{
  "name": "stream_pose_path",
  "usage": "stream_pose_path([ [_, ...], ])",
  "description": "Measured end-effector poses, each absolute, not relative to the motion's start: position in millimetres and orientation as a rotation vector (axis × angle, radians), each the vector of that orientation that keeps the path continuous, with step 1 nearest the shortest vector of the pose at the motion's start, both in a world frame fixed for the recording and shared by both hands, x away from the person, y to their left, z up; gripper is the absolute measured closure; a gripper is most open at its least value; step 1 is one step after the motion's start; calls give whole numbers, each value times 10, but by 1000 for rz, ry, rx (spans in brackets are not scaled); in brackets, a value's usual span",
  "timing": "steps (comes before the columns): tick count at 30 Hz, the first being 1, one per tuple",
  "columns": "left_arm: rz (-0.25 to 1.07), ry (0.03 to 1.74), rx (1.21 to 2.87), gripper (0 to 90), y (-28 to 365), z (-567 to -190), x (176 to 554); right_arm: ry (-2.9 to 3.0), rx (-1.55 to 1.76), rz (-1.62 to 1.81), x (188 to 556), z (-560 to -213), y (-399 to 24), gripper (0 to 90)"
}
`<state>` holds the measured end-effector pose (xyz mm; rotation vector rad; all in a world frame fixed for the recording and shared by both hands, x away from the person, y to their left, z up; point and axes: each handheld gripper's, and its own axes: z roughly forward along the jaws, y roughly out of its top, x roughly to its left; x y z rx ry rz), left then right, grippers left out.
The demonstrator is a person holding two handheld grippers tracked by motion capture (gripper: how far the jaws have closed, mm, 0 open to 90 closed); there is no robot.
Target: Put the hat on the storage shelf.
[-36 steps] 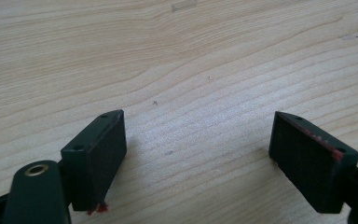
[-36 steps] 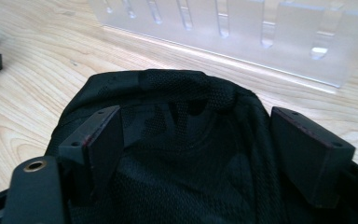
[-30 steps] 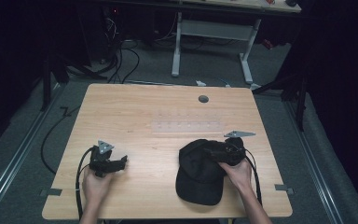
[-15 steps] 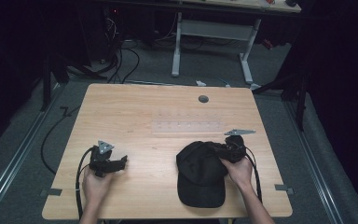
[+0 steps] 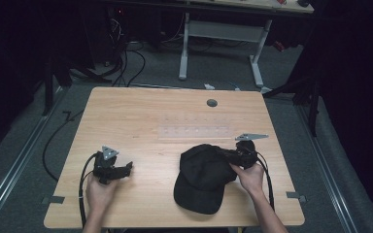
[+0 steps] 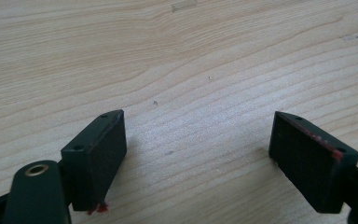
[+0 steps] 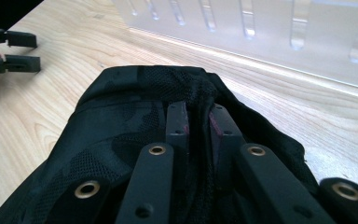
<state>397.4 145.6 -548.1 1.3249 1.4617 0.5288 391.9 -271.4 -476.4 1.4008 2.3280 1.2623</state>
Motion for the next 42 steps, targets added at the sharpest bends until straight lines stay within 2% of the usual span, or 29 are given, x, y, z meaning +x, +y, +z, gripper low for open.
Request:
stream_pose_path([
  [12, 524, 1455, 1330, 210, 1449, -5477, 3983, 2299, 1282, 1351, 3813, -4598, -2748, 827],
  [23, 499, 1475, 1361, 189, 1419, -5449, 3980, 2271, 1152, 1403, 3715, -4346, -2698, 830],
  [31, 389, 1457, 1326, 187, 1399, -5340, 3944, 2261, 1075, 1425, 3670, -4199, -2679, 831],
  [42, 238, 1332, 1333, 201, 1221, -5042, 3851, 2257, 1004, 1451, 3651, -4036, -2658, 833],
])
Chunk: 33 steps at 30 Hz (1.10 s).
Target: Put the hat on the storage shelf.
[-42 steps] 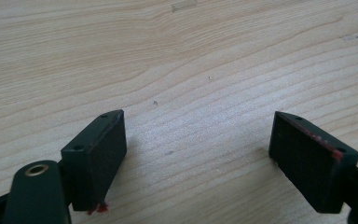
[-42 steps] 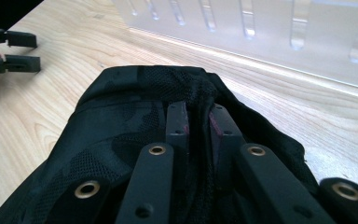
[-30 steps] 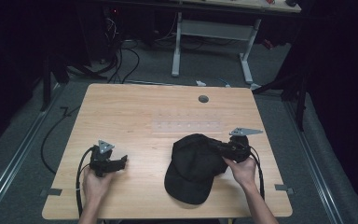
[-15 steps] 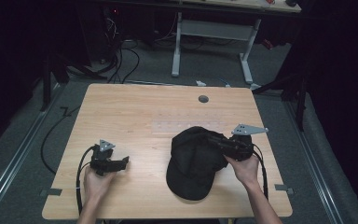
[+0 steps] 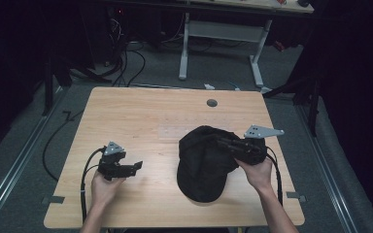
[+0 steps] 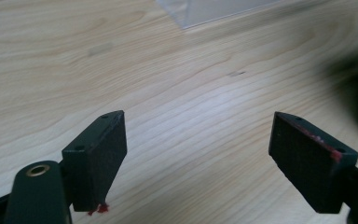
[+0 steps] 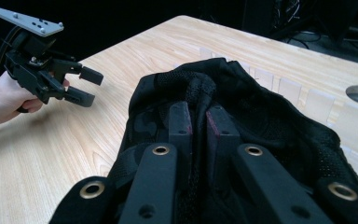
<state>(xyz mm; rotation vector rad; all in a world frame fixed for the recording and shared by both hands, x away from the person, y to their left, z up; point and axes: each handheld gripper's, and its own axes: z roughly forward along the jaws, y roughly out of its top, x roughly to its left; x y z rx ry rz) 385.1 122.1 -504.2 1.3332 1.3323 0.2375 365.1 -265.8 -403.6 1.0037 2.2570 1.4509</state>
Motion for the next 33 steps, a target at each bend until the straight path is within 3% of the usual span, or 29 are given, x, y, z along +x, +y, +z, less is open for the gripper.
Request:
stream_pose_path([
  [16, 26, 1184, 1340, 166, 947, -4534, 3798, 2276, 913, 1528, 3678, -3890, -2617, 833],
  [33, -51, 1041, 1432, 145, 589, -4172, 3821, 2317, 831, 1575, 3709, -3810, -2507, 832],
])
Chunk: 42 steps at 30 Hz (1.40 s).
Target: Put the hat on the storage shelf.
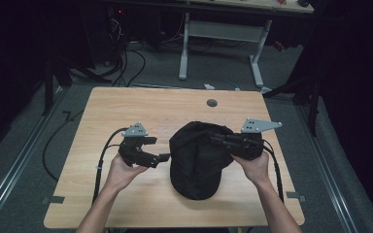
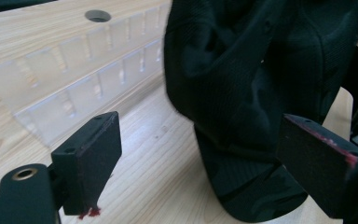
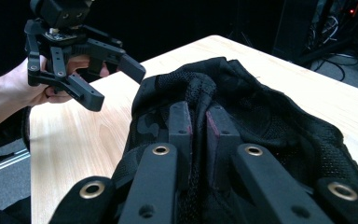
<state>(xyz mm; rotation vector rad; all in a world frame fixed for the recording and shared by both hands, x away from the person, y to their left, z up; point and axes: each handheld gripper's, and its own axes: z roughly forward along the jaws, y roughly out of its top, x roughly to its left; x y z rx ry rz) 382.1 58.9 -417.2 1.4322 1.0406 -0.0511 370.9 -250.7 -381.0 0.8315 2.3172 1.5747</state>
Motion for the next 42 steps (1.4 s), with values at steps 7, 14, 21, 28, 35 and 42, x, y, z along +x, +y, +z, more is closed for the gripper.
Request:
stream_pose_path([
  [7, -84, 1024, 1499, 145, 440, -4118, 3896, 2343, 789, 1583, 3714, -3790, -2453, 832],
  [14, -101, 1014, 1539, 142, 346, -4109, 3967, 2364, 739, 1590, 3715, -3747, -2391, 832],
  [21, -131, 990, 1588, 155, 286, -4098, 3986, 2382, 682, 1614, 3727, -3719, -2329, 832],
  [28, -163, 946, 1636, 270, 278, -4113, 3931, 2381, 668, 1597, 3766, -3705, -2310, 831],
  [35, -200, 942, 1638, 422, 280, -4087, 3906, 2364, 676, 1558, 3825, -3708, -2297, 829],
  [42, -232, 917, 1658, 584, 306, -4057, 3865, 2367, 676, 1536, 3907, -3705, -2236, 826],
])
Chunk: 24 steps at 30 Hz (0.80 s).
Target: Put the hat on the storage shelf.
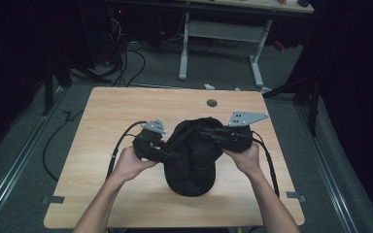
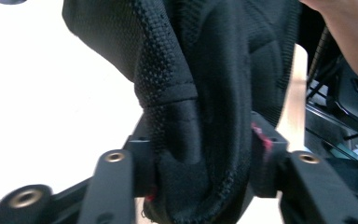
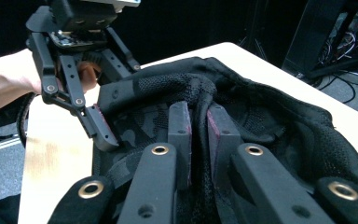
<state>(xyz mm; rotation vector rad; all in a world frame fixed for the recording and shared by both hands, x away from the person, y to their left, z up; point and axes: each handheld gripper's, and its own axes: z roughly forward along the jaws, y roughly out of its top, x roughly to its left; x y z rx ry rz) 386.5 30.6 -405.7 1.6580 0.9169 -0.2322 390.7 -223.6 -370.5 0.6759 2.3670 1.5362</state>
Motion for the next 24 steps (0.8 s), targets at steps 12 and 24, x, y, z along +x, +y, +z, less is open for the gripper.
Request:
stream_pose_path([
  [12, -255, 906, 1668, 813, 369, -4018, 3821, 2384, 659, 1538, 3975, -3688, -2152, 821],
  [24, -187, 954, 1584, 850, 434, -3971, 3833, 2339, 679, 1564, 3919, -3664, -2205, 643],
])
